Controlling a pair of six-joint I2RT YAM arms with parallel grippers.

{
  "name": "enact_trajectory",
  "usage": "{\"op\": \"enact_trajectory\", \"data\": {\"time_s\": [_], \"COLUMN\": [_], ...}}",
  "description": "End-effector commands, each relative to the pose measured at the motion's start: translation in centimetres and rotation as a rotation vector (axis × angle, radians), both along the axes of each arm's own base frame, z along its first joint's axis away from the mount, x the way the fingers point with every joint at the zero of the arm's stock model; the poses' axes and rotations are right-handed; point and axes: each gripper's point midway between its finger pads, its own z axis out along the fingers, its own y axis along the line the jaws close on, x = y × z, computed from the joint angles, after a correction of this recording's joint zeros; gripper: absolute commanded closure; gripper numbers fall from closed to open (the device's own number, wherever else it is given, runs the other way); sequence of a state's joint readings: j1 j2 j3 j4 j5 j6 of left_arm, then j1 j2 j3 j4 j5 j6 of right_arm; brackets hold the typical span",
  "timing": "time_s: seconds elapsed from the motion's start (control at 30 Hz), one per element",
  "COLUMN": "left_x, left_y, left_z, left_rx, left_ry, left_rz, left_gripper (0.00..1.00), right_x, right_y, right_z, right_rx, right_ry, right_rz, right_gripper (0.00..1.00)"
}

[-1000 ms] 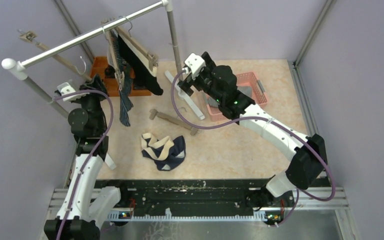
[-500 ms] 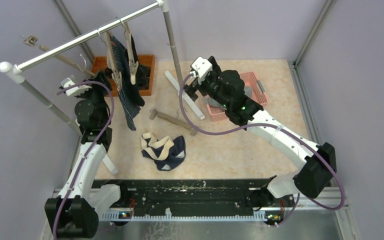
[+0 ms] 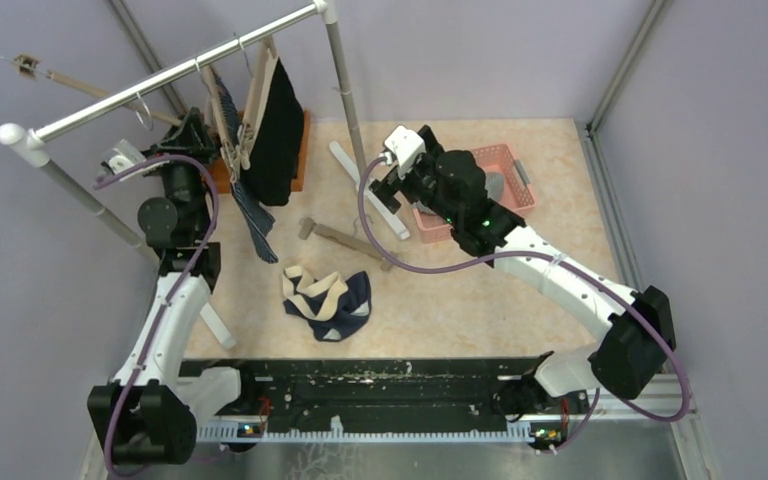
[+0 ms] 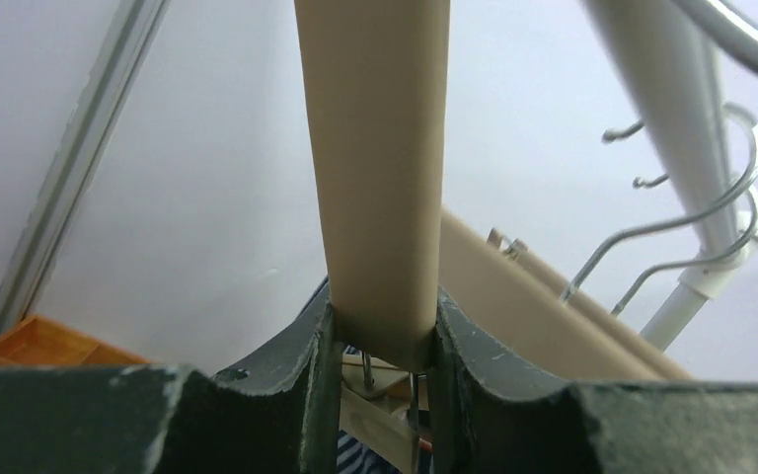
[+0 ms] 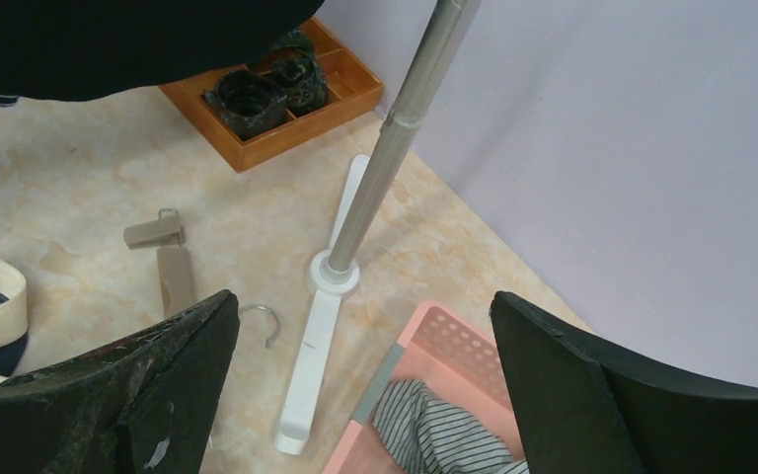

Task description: Remove the underwear clipped to the hanger

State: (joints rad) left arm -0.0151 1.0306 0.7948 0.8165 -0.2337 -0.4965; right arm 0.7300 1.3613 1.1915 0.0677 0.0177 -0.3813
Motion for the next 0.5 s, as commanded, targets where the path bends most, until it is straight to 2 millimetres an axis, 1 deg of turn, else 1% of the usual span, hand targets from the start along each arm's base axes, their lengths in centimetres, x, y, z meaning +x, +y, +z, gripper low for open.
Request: {"op": "enact_trajectory", "data": {"time_s": [0.0, 0.17, 0.27, 0.4, 0.47], "left_x": [-0.8, 0.9, 2.4, 3.0, 3.0], "left_y": [-0.5, 0.6, 1.0, 1.6, 1.5], "left_z": [4.8, 5.6, 5.1, 4.5, 4.4], "left_rx": [0.028, 0.018, 0.012, -0.011, -0.016], "left_ry": [-0.097, -0.015, 0.059, 0.102, 0.113], "left_rz": [-0.036, -0.073, -0.116, -0.141, -0.152], "left_gripper": [1.0, 1.0, 1.0, 1.0, 1.0], "right_x": [0.4, 0.6, 0.6, 0.8, 1.0], "right_y": [0.2, 0.3, 0.4, 0.6, 0.7], "right_z": [2.1, 1.8, 1.8, 1.5, 1.3], "right_rx": [0.055, 0.052, 0.053, 0.046, 0.046], "right_ry": [-0.049, -0.044, -0.048, -0.046, -0.046], "right_rz": [-0.008, -0.005, -0.002, -0.003, -0.003], "right_gripper": [0.01, 0.01, 0.02, 0.02, 0.02]}}
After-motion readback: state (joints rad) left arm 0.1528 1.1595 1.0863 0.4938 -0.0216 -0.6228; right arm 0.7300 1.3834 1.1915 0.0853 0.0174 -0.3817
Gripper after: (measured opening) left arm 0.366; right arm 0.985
